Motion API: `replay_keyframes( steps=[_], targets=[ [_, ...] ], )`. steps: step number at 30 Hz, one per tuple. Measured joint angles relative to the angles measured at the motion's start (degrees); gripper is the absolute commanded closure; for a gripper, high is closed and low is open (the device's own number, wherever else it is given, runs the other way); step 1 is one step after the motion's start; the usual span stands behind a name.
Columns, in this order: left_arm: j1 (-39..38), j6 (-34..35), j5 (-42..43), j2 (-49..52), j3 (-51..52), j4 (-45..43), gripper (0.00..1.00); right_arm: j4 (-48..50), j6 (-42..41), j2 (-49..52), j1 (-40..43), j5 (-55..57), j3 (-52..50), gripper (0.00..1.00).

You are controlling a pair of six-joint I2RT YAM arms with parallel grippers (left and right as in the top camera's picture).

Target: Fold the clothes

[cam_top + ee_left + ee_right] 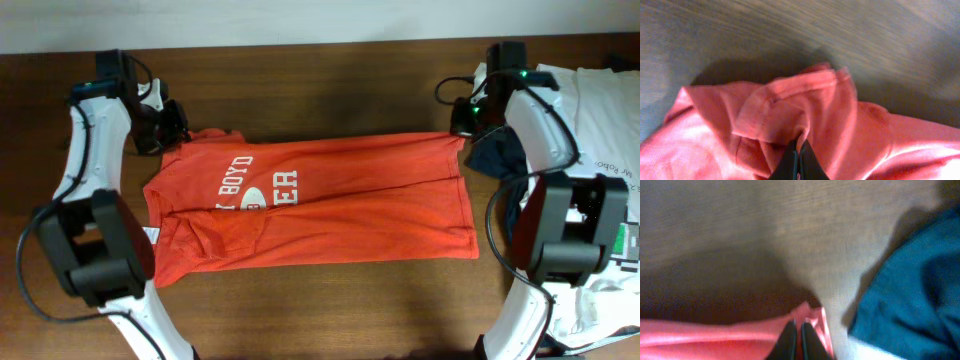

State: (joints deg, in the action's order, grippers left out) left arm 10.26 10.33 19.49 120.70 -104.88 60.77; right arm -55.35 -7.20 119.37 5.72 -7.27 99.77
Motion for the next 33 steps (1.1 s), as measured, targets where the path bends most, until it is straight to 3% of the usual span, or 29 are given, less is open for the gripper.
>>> replay_keyframes(
  steps=[5,9,12,16,19,20,21,22,28,33],
  targets=[
    [0.0,-2.7,-3.3,-5.7,-0.3,23.1,0.99,-19.5,0.4,-3.0,0.1,1.8,1.5,0.96],
    [0.0,-3.1,-9.5,-5.7,-0.3,33.2,0.99,-27.6,0.6,-3.0,0.1,6.0,1.5,0.96],
    [0.0,-3.1,-13.2,-5.7,0.5,35.7,1.00,-31.2,0.9,-3.0,0.1,7.6,1.5,0.96],
    [0.0,-4.0,-14.8,-5.7,10.7,35.6,0.99,-32.2,1.0,-3.0,0.1,8.6,-1.8,0.94],
    [0.0,-4.2,-15.7,-5.7,13.4,35.2,1.00,-30.6,1.2,-3.1,0.1,8.9,-7.0,0.81],
    [0.0,-4.3,-16.1,-5.7,13.7,35.2,0.71,-30.5,1.2,-3.1,0.1,9.0,-8.0,0.69],
    [0.0,-4.3,-16.8,-5.7,13.9,35.4,0.41,-30.3,1.2,-3.1,0.1,9.4,-9.1,0.66],
    [0.0,-4.7,-17.2,-5.7,13.9,35.5,0.36,-30.3,1.3,-3.1,0.1,9.7,-10.0,0.60],
    [0.0,-4.8,-18.5,-5.7,14.0,35.2,0.35,-29.0,1.2,-3.1,1.1,12.2,-10.2,0.51],
    [-1.7,-5.2,-14.8,-5.7,14.3,26.8,0.35,-27.5,2.8,-3.1,8.2,7.9,-10.2,0.50]
  ],
)
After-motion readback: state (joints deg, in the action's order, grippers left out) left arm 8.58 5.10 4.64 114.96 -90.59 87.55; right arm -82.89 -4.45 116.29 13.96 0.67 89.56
